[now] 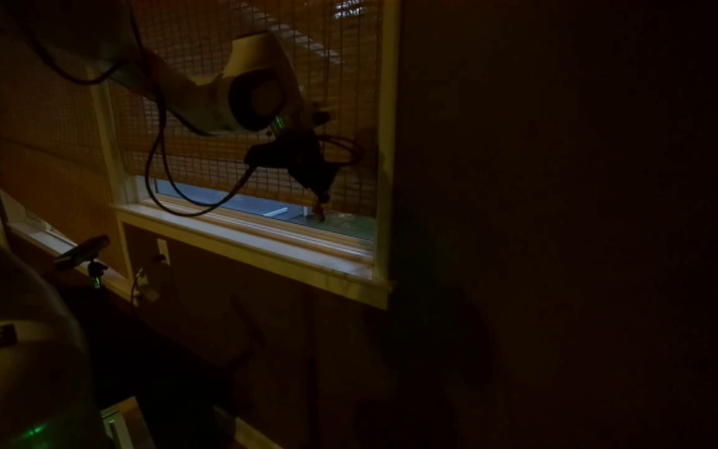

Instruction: Open the window

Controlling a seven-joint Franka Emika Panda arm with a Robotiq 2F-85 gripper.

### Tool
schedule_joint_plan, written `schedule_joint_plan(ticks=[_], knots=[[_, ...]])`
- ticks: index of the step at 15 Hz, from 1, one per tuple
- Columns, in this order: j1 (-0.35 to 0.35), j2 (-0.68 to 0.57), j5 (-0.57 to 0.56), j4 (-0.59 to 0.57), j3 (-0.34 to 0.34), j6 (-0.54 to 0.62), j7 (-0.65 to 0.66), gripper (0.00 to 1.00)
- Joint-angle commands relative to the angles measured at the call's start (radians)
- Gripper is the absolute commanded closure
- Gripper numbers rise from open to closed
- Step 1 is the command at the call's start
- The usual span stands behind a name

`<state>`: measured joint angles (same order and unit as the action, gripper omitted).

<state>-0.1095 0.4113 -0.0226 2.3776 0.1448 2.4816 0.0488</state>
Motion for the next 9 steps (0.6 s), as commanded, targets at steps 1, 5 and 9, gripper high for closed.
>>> schedule_joint_plan(ticks=[1,5,9], knots=[[0.015,0.018,-0.044,0.135,0.021,0.021,0.032,0.99],[0.033,0.025,-0.069,0.202,0.02,0.045,0.041,0.99],[0.034,0.022,-0.062,0.253,0.013,0.041,0.03,0.99]])
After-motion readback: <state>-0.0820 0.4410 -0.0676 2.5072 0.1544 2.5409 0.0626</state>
